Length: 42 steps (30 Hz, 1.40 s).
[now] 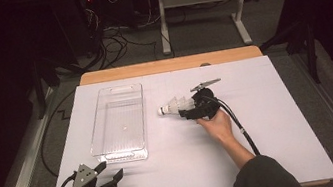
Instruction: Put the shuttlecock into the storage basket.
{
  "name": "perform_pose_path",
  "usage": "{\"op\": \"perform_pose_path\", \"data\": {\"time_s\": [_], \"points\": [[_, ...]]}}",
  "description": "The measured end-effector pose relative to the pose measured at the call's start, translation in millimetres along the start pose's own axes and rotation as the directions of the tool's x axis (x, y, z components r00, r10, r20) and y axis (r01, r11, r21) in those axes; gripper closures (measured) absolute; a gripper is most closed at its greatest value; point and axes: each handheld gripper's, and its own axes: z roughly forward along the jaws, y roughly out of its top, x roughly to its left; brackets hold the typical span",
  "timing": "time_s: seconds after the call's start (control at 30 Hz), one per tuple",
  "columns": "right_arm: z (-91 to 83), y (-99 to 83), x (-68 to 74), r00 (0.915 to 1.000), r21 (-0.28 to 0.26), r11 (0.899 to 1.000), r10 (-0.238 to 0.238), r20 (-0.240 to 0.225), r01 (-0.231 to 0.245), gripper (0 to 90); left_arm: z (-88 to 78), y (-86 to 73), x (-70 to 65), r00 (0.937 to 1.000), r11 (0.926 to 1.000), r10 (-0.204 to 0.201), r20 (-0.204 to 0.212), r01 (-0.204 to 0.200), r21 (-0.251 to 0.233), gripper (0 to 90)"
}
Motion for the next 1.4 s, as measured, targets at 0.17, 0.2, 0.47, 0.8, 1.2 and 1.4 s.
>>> {"op": "perform_pose_path", "data": {"time_s": [0.17, 0.2, 0.47, 0.8, 1.2, 1.4], "points": [[3.4, 1.6, 0.1, 1.0000, 0.010, 1.000, 0.001, 0.003, -0.002, 39.1, -0.4, -0.7, -0.1, 1.0000, 1.0000, -0.006, 0.004, 0.006, -0.002, 34.7], [3.8, 2.5, 0.8, 1.0000, 0.010, 1.000, 0.000, 0.003, 0.000, 39.3, -0.9, -0.7, 0.1, 1.0000, 1.0000, -0.003, -0.003, 0.003, -0.002, 34.7], [9.3, 7.0, 6.0, 1.0000, 0.016, 1.000, -0.009, -0.004, 0.009, 42.4, -2.2, -1.5, -0.1, 1.0000, 1.0000, -0.007, 0.000, 0.007, -0.003, 34.7], [14.6, 10.8, 4.4, 0.9999, 0.012, 1.000, 0.008, 0.012, -0.008, 51.1, -5.3, -1.8, -0.1, 1.0000, 0.9999, -0.001, -0.007, 0.001, -0.010, 34.8], [17.1, 11.6, 8.8, 0.9999, 0.025, 1.000, -0.006, 0.013, 0.005, 63.4, -5.8, -2.1, -0.5, 1.0000, 0.9999, -0.002, 0.000, 0.002, -0.014, 34.8], [18.2, 11.6, 8.4, 1.0000, 0.044, 0.999, 0.003, 0.000, -0.003, 71.1, -6.3, -2.4, -0.4, 1.0000, 0.9999, -0.009, 0.001, 0.009, -0.014, 34.7]]}}
